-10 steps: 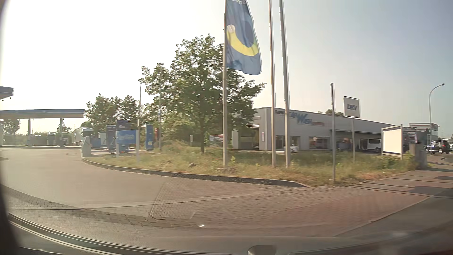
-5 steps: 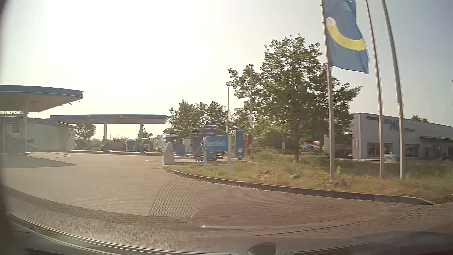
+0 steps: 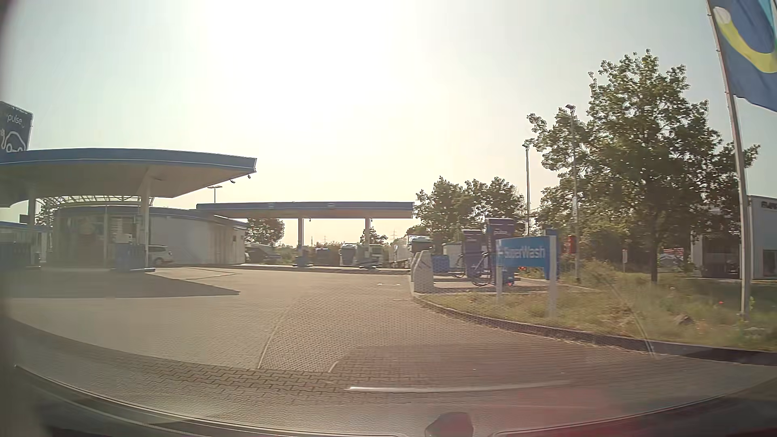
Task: Follow the waypoints while adhering to traffic rules and regulations
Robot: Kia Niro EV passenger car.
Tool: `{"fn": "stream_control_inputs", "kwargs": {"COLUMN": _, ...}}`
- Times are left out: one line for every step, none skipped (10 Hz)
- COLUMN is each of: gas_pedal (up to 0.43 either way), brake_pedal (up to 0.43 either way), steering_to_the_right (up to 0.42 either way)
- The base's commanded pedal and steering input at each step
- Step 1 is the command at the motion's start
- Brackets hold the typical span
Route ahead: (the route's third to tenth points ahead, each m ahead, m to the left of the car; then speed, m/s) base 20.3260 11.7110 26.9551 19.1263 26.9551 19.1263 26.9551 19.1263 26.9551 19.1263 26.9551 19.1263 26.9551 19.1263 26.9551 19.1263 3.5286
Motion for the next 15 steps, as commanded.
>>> {"fn": "stream_control_inputs", "kwargs": {"gas_pedal": 0.177, "brake_pedal": 0.030, "steering_to_the_right": -0.515}}
{"fn": "stream_control_inputs", "kwargs": {"gas_pedal": 0.177, "brake_pedal": 0.030, "steering_to_the_right": -0.474}}
{"fn": "stream_control_inputs", "kwargs": {"gas_pedal": 0.177, "brake_pedal": 0.030, "steering_to_the_right": -0.439}}
{"fn": "stream_control_inputs", "kwargs": {"gas_pedal": 0.177, "brake_pedal": 0.030, "steering_to_the_right": -0.399}}
{"fn": "stream_control_inputs", "kwargs": {"gas_pedal": 0.169, "brake_pedal": 0.030, "steering_to_the_right": -0.347}}
{"fn": "stream_control_inputs", "kwargs": {"gas_pedal": 0.157, "brake_pedal": 0.030, "steering_to_the_right": -0.310}}
{"fn": "stream_control_inputs", "kwargs": {"gas_pedal": 0.169, "brake_pedal": 0.037, "steering_to_the_right": -0.283}}
{"fn": "stream_control_inputs", "kwargs": {"gas_pedal": 0.169, "brake_pedal": 0.030, "steering_to_the_right": -0.269}}
{"fn": "stream_control_inputs", "kwargs": {"gas_pedal": 0.177, "brake_pedal": 0.030, "steering_to_the_right": -0.256}}
{"fn": "stream_control_inputs", "kwargs": {"gas_pedal": 0.177, "brake_pedal": 0.030, "steering_to_the_right": -0.247}}
{"fn": "stream_control_inputs", "kwargs": {"gas_pedal": 0.189, "brake_pedal": 0.030, "steering_to_the_right": -0.244}}
{"fn": "stream_control_inputs", "kwargs": {"gas_pedal": 0.197, "brake_pedal": 0.030, "steering_to_the_right": -0.244}}
{"fn": "stream_control_inputs", "kwargs": {"gas_pedal": 0.197, "brake_pedal": 0.030, "steering_to_the_right": -0.245}}
{"fn": "stream_control_inputs", "kwargs": {"gas_pedal": 0.209, "brake_pedal": 0.030, "steering_to_the_right": -0.244}}
{"fn": "stream_control_inputs", "kwargs": {"gas_pedal": 0.220, "brake_pedal": 0.030, "steering_to_the_right": -0.244}}
